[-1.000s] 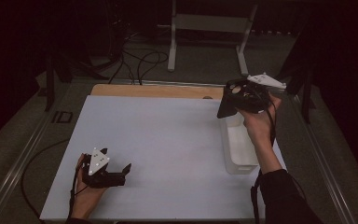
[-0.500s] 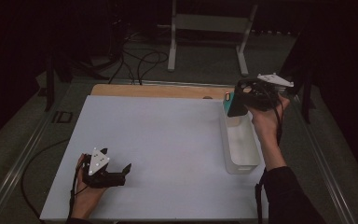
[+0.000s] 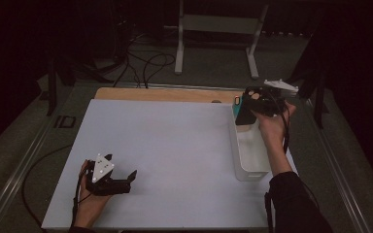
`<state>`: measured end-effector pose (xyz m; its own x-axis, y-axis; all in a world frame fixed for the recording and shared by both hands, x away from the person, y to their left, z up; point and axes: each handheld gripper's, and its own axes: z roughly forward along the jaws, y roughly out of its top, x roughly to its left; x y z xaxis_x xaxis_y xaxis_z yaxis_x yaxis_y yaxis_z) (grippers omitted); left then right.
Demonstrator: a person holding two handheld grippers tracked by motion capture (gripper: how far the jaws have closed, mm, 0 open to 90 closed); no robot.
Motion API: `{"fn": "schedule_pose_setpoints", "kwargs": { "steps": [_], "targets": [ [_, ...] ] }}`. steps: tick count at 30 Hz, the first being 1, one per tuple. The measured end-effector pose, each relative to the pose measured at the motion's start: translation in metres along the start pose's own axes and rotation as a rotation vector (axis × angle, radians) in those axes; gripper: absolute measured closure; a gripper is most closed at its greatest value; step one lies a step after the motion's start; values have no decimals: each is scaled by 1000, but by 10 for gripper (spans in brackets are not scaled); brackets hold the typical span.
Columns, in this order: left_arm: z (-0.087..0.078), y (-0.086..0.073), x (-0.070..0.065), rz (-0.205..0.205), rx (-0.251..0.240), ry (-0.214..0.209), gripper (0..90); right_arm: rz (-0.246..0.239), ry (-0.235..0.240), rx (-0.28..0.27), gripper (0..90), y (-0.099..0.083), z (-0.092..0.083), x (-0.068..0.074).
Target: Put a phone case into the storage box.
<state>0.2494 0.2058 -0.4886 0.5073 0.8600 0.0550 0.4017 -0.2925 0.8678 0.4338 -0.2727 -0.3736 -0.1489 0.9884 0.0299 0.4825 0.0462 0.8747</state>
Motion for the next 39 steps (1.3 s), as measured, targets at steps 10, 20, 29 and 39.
{"fn": "schedule_pose_setpoints", "kwargs": {
  "steps": [10, 20, 29, 39],
  "targets": [
    [1, 0, -1, 6, 3, -5, 0, 10, -22, 64, 137, -19, 24, 0],
    [1, 0, -1, 6, 3, -8, 0, -2, -50, 106, 135, -28, 42, 4],
    [0, -1, -1, 2, 3, -9, 1, -17, -63, 125, 133, -31, 54, 6],
    [0, -1, -1, -1, 2, -9, 0, -26, -75, 132, 125, -29, 63, 8]
  ]
}}
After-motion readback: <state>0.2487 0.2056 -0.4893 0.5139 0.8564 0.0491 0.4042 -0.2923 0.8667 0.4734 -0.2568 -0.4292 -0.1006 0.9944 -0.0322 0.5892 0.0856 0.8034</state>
